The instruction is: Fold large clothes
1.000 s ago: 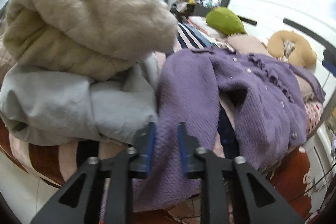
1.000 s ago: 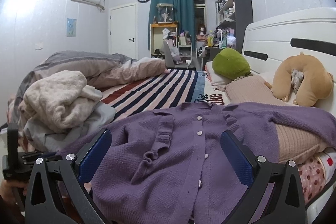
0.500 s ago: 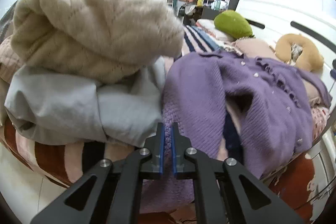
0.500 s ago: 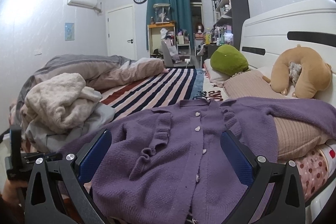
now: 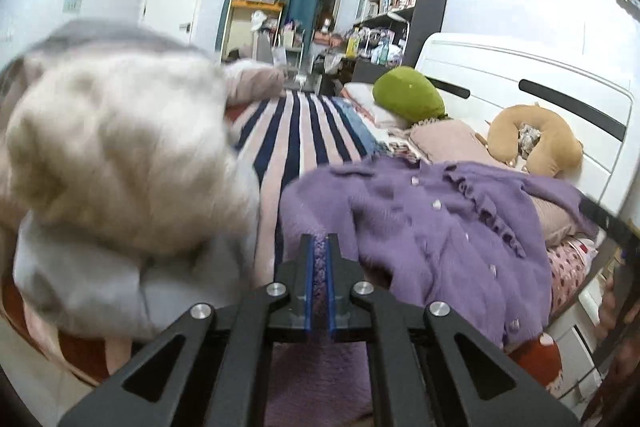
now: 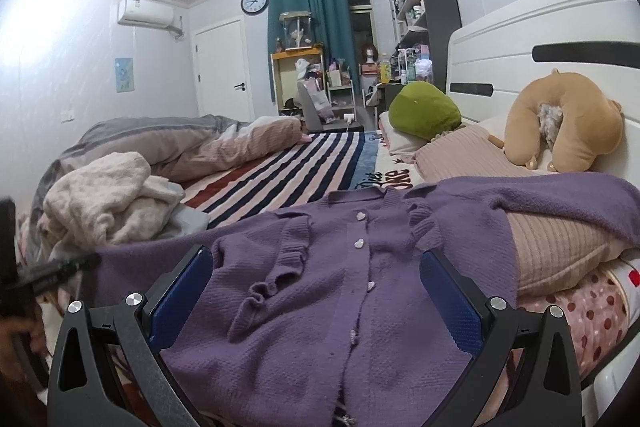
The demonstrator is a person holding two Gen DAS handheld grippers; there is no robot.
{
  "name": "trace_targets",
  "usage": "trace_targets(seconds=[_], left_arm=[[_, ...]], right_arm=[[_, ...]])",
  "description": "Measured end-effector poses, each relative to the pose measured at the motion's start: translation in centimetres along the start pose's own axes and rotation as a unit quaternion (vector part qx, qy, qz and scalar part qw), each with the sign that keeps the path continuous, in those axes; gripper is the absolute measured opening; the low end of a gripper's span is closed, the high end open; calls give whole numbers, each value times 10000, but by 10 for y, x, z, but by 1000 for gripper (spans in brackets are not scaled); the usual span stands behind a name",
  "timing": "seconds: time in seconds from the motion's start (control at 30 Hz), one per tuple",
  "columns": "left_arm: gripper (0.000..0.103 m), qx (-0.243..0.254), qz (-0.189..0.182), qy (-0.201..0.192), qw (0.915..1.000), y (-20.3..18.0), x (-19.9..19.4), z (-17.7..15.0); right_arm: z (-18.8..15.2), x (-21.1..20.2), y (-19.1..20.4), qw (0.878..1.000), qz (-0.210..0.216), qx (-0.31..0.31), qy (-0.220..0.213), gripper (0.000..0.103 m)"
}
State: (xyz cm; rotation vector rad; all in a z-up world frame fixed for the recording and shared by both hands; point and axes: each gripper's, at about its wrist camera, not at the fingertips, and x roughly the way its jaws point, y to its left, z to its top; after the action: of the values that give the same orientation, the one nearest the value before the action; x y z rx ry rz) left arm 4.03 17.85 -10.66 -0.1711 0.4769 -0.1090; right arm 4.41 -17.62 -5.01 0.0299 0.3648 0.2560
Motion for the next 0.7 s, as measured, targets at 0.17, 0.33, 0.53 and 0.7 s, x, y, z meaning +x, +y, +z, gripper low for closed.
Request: trace_targets(seconds=[0.17, 0.33, 0.53, 0.7], left_arm=[[2, 388, -254, -419, 9980, -42, 2, 55], [2, 732, -892, -317, 9928, -101, 30, 88], [3, 688, -1699, 741, 9803, -167, 114, 48], [4, 664, -1684, 1711, 9685, -191, 176, -5]], right_arm=[[-1, -6, -29, 9996, -21, 265, -90, 103], [-3, -10, -64, 9983, -124, 553, -137, 103], [-10, -14, -108, 9957, -494, 777, -52, 103], [-18, -16, -134, 9929, -793, 889, 40, 103]])
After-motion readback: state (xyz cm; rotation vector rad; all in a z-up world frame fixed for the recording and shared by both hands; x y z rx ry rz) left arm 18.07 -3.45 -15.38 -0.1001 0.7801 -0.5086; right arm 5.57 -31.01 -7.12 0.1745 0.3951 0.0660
